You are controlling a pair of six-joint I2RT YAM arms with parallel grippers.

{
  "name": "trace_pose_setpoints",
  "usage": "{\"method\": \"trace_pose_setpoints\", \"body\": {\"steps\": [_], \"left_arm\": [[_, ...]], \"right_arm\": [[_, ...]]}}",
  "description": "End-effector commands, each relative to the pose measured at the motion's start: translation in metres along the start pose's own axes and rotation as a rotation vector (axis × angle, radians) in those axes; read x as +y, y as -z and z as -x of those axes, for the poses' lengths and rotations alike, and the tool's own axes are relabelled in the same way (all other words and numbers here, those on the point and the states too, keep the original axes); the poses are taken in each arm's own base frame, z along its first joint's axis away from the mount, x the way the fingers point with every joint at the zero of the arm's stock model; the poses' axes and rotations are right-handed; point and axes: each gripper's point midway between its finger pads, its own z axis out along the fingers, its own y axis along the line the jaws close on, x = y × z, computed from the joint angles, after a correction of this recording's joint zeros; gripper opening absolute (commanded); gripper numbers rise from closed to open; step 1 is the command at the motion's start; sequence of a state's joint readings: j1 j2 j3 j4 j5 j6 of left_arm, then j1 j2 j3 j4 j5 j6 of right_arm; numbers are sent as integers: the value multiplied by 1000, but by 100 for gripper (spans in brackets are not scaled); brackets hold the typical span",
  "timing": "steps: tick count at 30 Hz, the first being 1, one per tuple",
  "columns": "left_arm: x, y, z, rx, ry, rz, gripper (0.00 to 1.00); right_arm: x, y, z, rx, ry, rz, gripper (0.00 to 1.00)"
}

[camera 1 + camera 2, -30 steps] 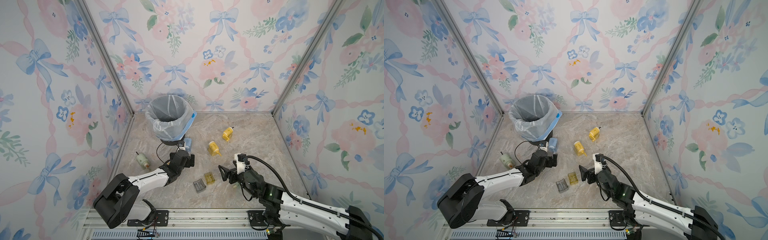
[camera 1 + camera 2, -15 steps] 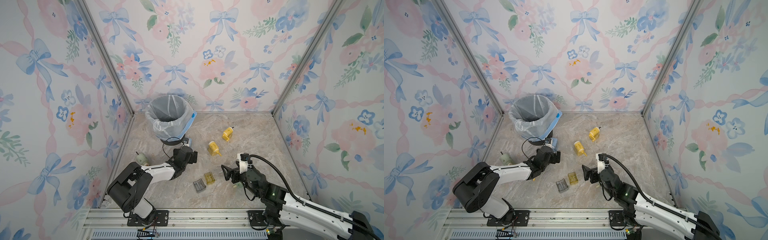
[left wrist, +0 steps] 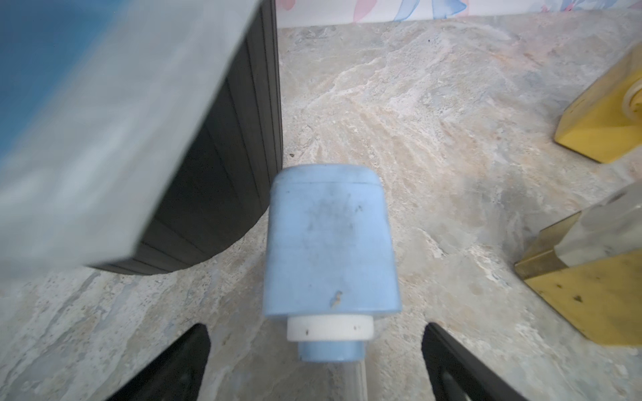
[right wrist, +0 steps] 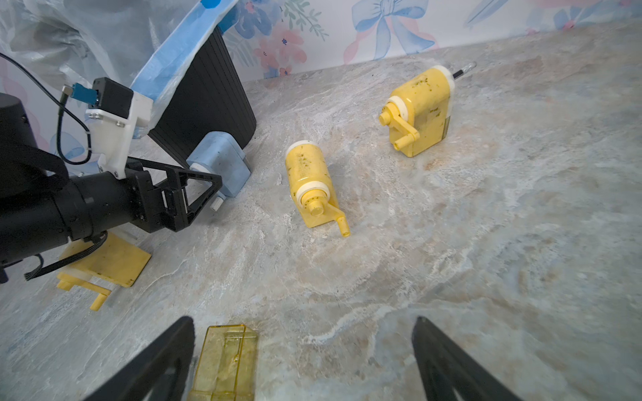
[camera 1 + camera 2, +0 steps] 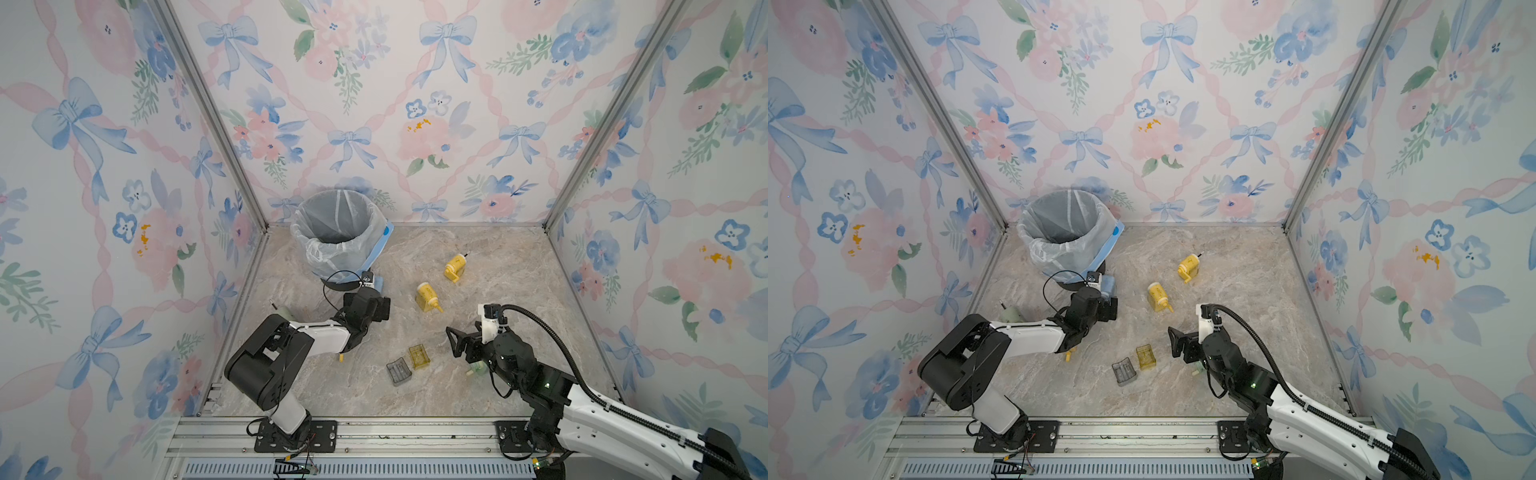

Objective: Take out the pencil sharpener tray and clean the shavings
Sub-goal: Pick up the pencil sharpener from the center of the board.

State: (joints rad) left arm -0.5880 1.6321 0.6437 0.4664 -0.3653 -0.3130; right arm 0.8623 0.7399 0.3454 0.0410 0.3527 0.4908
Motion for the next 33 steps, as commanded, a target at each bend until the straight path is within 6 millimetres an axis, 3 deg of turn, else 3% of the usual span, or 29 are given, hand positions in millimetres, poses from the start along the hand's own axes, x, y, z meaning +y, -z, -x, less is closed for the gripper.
{"method": "trace_pose_setpoints", "body": {"steps": [1, 8, 10, 15, 22, 33], "left_arm": [[-10, -6, 8, -25, -23, -42, 98], [-9, -14, 4, -20, -41, -26, 98], [-12, -18, 17, -44, -33, -23, 98], [-13, -26, 15, -35, -28, -26, 93], [-14, -33, 11, -18, -27, -37, 84], [-10, -26, 4, -8, -20, -37, 70]], "right_arm": [[2, -2, 10, -3, -27, 7, 97], [4, -6, 17, 0, -27, 7, 97], [3, -6, 18, -1, -31, 7, 97], [-1, -3, 21, -5, -40, -2, 97], [-6, 1, 24, -14, -51, -13, 97], [-9, 2, 22, -14, -64, -20, 97]]}}
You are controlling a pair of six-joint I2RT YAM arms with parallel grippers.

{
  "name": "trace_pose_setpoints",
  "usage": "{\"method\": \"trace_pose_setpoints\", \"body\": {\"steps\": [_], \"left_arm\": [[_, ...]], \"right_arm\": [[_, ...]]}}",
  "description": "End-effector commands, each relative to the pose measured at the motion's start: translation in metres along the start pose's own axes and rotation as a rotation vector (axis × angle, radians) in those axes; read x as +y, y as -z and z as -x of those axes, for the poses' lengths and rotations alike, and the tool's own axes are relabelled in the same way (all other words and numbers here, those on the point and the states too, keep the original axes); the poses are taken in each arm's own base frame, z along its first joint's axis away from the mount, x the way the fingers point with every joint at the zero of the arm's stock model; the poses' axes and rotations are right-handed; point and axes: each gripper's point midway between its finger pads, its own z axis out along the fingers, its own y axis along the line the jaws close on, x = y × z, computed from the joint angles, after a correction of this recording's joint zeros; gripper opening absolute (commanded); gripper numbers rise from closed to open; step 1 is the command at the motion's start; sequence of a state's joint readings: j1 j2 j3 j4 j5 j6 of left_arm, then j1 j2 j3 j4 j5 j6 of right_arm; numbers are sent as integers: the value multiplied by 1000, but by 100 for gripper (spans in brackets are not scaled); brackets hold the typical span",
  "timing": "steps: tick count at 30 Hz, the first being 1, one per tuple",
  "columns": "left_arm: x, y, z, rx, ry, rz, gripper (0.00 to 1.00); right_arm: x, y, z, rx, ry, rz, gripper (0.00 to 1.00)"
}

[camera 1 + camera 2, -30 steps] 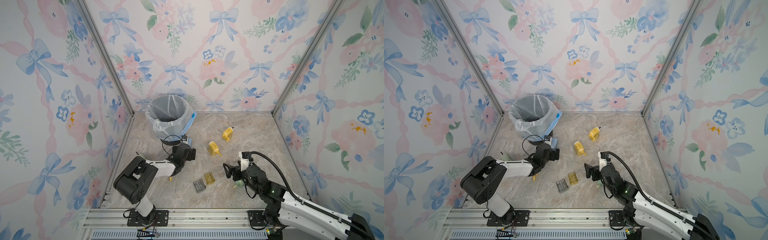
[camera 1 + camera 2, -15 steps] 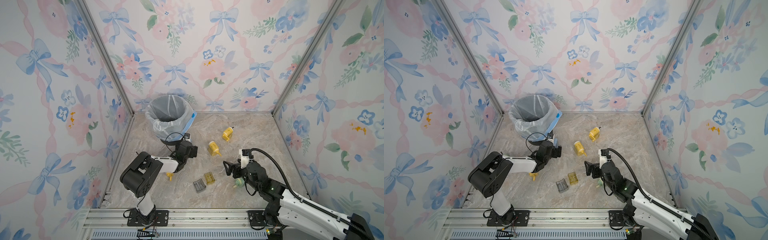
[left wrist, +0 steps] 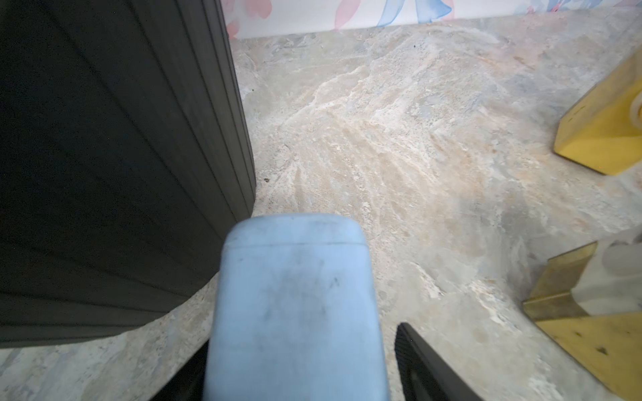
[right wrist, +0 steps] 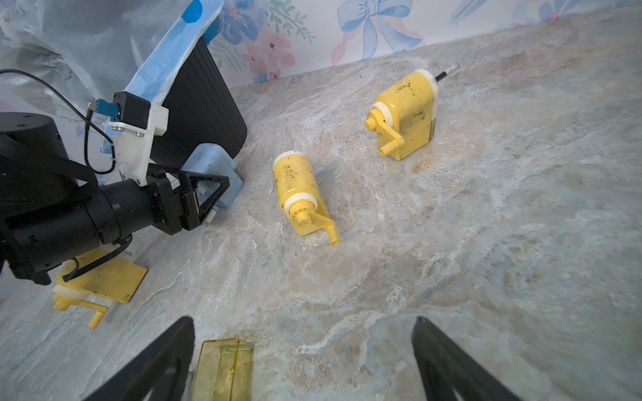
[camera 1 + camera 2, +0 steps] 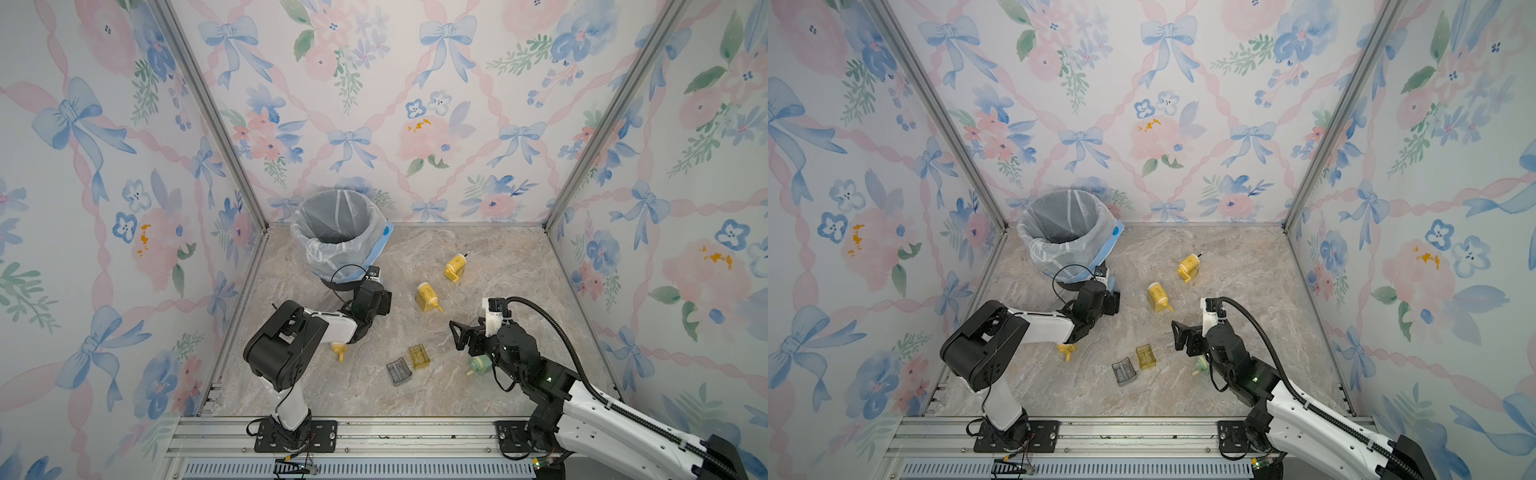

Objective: Take out the pencil sharpener tray and clean the shavings
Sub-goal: Pick up the pencil sharpener from the center of the board.

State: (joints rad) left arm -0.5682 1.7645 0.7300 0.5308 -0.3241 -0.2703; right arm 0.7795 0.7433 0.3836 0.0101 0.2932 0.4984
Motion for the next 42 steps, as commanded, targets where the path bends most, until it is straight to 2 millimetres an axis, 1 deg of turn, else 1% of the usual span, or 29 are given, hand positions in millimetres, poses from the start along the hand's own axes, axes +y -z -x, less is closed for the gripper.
{"method": "trace_pose_setpoints", "body": {"steps": [1, 3, 7, 8, 10, 11, 16, 18, 20, 23, 24, 26, 29, 32, 34, 37, 42], "left_arm": [[1, 4, -3, 2, 5, -12, 65], [0, 5, -4, 3, 3, -16, 60], [0, 9, -1, -3, 6, -26, 42], [-1, 11, 3, -13, 10, -32, 38], [-2, 16, 12, -35, 18, -45, 34], [1, 21, 2, -17, 16, -44, 33], [-4, 37, 12, -36, 29, -91, 28], [-9, 43, 18, -35, 33, -122, 27], [-14, 48, 19, -18, 31, -153, 24], [-25, 55, 18, 43, 13, -212, 19], [-31, 58, 25, 54, 4, -233, 17], [-39, 64, 25, 84, -10, -267, 16], [-48, 78, 31, 98, -12, -326, 14], [-57, 97, 39, 98, -11, -402, 11], [-67, 112, 44, 98, -22, -478, 9], [-79, 131, 47, 106, -39, -581, 7], [-87, 155, 41, 142, -84, -682, 7]], "right_arm": [[0, 4, 8, -13, -24, -2, 97], [-1, 5, 7, -12, -27, -5, 97], [-2, 7, 7, -14, -28, -4, 97], [-3, 7, 7, -14, -29, -5, 97], [-3, 8, 7, -14, -29, -5, 97], [-3, 8, 8, -14, -29, -7, 97], [-3, 9, 10, -19, -23, -5, 97], [-1, 9, 11, -15, -18, -1, 97], [0, 8, 11, -11, -9, 5, 97], [4, 7, 13, -1, 8, 19, 97], [5, 7, 13, 7, 15, 25, 97], [9, 6, 16, 14, 24, 46, 97], [16, 5, 20, 33, 36, 92, 97], [27, 4, 25, 57, 59, 147, 97], [37, 5, 28, 75, 78, 193, 97], [52, 8, 32, 92, 109, 267, 97], [77, 17, 40, 128, 137, 403, 97]]}}
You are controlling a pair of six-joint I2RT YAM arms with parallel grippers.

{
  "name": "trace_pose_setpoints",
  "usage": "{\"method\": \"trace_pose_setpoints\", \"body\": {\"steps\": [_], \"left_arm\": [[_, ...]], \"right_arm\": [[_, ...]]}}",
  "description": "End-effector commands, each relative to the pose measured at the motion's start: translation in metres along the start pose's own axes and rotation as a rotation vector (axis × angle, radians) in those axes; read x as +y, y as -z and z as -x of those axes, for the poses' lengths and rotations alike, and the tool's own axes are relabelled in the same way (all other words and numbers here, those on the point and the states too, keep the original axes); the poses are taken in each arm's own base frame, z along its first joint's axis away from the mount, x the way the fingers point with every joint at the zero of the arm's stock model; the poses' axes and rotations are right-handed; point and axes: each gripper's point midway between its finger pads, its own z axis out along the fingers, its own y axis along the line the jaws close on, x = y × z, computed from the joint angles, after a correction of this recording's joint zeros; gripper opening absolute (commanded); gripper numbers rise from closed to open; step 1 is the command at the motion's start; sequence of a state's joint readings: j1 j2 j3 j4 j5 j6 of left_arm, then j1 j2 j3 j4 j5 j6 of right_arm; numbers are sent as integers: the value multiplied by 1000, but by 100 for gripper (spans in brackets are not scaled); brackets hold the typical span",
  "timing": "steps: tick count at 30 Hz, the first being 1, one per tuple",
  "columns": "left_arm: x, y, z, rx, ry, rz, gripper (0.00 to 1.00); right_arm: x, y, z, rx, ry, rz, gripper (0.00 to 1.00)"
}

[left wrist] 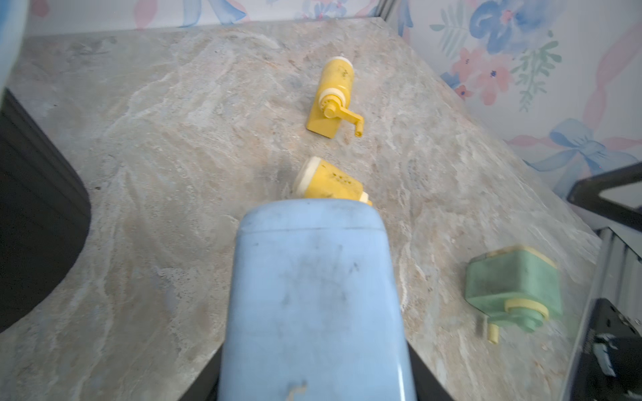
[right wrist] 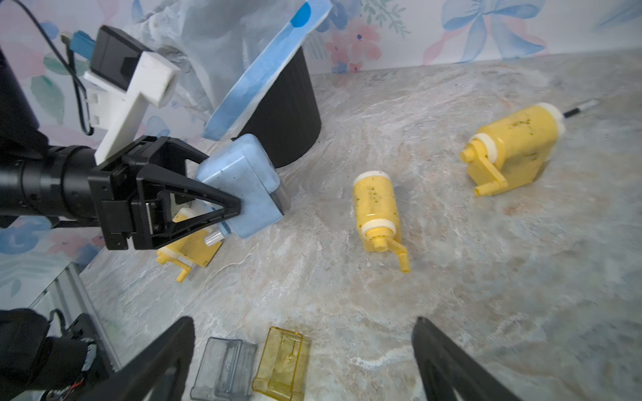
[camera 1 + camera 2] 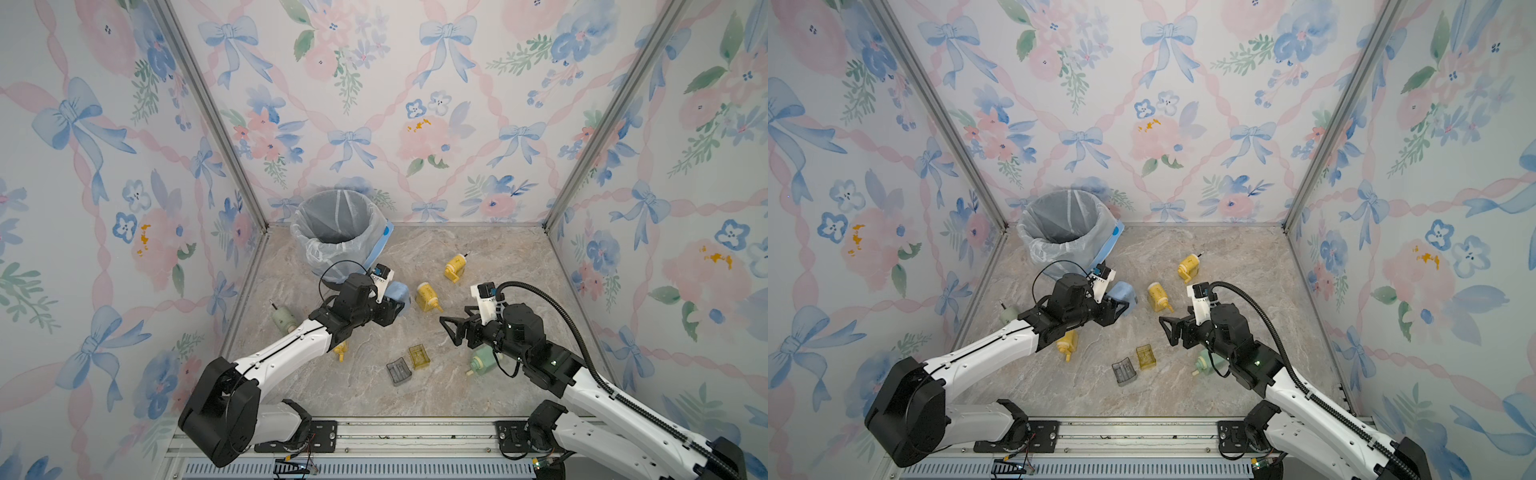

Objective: Take out the pencil sharpener tray and clean the shavings
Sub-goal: Pick up the pencil sharpener from the center of the board, then open the container of the pencil sharpener.

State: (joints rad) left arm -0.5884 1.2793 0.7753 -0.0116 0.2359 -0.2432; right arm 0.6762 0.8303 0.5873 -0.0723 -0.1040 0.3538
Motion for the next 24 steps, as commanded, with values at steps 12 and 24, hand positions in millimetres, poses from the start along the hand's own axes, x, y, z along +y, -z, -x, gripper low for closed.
{"method": "trace_pose_setpoints", "body": {"steps": [12, 24], "left_arm": [[-92, 54, -18, 52, -160, -542, 0], [-117, 82, -18, 39, -175, -736, 0]], "right_arm": [[72, 19, 12, 140, 17, 416, 85], [98, 42, 5, 211, -47, 574, 61]]}}
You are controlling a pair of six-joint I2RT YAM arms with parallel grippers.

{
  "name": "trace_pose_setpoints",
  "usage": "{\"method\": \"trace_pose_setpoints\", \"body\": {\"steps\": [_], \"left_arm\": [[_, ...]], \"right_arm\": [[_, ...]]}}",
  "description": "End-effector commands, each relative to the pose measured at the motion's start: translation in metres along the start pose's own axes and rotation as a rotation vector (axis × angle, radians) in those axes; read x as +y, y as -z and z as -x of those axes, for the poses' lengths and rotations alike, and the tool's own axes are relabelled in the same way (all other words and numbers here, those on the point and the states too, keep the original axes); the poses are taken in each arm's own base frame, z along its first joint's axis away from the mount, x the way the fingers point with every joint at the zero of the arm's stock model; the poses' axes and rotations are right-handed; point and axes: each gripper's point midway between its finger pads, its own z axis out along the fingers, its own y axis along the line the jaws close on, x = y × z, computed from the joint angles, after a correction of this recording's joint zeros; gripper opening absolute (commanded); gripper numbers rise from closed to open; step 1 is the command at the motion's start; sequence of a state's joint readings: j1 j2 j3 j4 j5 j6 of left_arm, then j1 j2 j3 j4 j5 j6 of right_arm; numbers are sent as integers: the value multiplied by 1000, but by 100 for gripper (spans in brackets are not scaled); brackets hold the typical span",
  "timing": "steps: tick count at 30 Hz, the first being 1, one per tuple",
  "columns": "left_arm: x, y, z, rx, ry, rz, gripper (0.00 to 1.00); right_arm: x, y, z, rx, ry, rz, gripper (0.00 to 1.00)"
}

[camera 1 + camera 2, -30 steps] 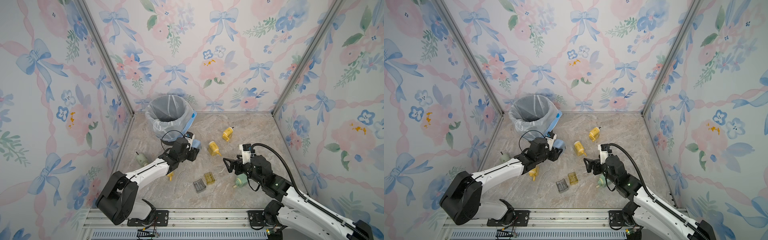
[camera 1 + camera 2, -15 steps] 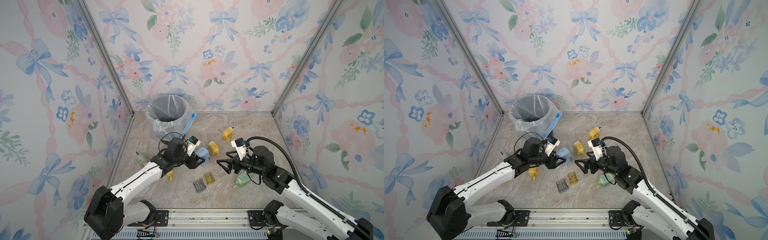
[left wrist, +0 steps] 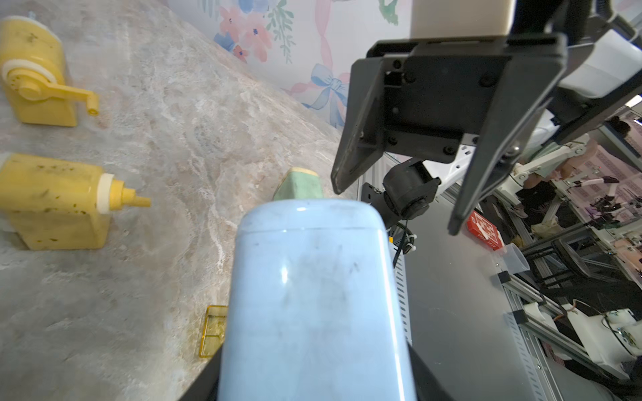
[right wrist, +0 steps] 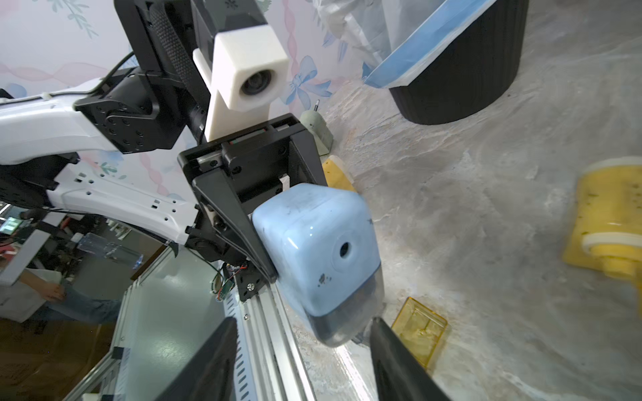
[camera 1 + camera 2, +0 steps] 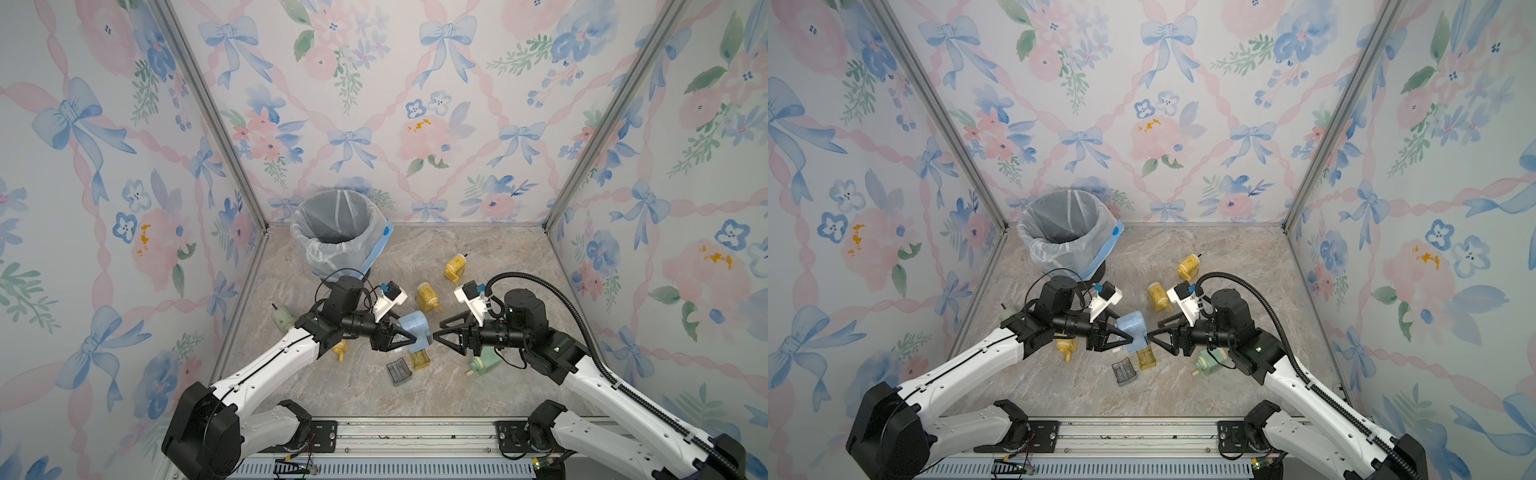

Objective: Take out the pencil sharpener tray and clean the shavings
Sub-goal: Open the container of the pencil sharpener.

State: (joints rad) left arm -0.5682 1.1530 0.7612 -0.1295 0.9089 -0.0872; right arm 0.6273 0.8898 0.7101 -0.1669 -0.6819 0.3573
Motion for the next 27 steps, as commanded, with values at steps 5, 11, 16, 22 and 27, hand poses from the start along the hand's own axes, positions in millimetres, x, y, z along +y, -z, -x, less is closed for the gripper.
{"method": "trace_pose_setpoints", "body": {"steps": [5, 11, 16, 22, 27], "left_arm": [[-38, 10, 6, -27, -67, -176, 0], [-53, 16, 9, -38, -99, -235, 0], [-65, 20, 12, -47, -129, -289, 0], [-77, 26, 14, -59, -165, -334, 0], [-84, 30, 14, -64, -182, -361, 0]], "right_arm": [[30, 16, 3, 16, -3, 81, 66], [42, 10, -4, 71, 16, 111, 70], [53, 4, -13, 125, 43, 135, 70], [62, -2, -22, 185, 95, 120, 70], [66, -5, -20, 178, 108, 134, 68]]}}
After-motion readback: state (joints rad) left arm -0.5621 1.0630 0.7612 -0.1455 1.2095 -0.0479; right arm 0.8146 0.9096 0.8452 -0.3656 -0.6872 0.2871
